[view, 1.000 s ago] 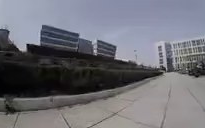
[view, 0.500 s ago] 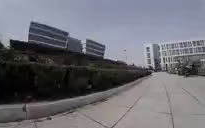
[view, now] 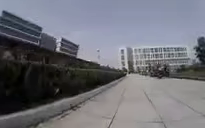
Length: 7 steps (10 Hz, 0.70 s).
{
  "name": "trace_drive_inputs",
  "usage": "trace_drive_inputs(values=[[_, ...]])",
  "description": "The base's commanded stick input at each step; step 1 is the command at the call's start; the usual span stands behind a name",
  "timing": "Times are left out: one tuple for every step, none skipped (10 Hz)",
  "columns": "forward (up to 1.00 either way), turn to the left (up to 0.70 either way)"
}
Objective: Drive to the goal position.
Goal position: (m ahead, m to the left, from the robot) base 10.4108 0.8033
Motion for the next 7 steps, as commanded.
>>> trace_drive_inputs(values=[[0.53,-0.53],[0.53,-0.53],[0.53,-0.5],[0.69,-0.25],[0.85,0.0],[0.85,0.0],[0.85,0.0]])
